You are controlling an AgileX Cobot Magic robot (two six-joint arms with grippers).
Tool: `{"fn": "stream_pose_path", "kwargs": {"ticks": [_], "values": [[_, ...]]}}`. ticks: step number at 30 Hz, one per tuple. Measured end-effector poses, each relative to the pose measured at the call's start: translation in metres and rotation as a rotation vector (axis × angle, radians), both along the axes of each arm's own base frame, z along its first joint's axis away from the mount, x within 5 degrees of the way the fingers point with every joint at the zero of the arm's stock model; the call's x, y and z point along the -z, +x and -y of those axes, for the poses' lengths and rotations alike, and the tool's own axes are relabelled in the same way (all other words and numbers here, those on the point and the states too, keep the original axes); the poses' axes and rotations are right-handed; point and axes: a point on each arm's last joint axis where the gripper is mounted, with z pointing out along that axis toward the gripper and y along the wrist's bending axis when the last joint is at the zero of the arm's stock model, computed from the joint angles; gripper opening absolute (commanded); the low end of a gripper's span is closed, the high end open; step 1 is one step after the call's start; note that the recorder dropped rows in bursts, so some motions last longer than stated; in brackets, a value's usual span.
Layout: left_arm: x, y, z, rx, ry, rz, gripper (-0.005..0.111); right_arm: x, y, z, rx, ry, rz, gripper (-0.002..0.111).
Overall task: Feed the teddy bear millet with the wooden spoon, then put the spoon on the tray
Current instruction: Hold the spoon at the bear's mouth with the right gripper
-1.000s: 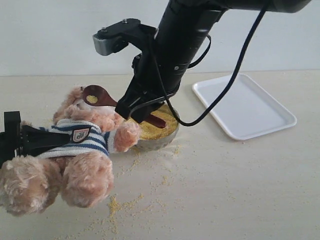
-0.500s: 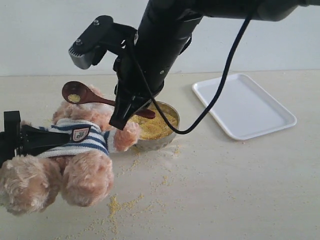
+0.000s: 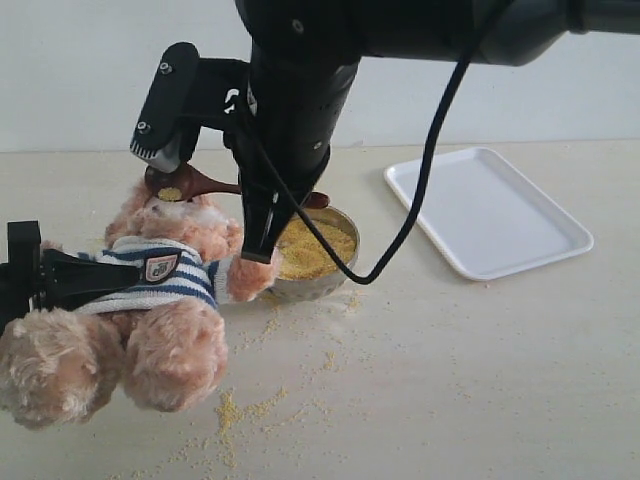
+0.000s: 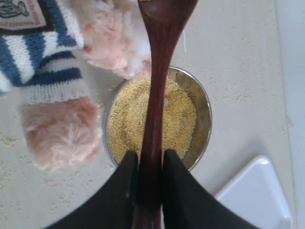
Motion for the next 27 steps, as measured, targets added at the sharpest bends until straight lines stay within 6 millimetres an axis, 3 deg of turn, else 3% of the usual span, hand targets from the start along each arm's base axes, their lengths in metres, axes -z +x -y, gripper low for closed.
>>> {"fn": "stream_pose_path", "kwargs": {"ticks": [27], "values": [[-0.0002,0.0006,-0.0003,-0.008,-0.003,0.001,0.005,-0.0030,0.0024,-0.0033,-0.047,0.002,0.065,0.000]]}}
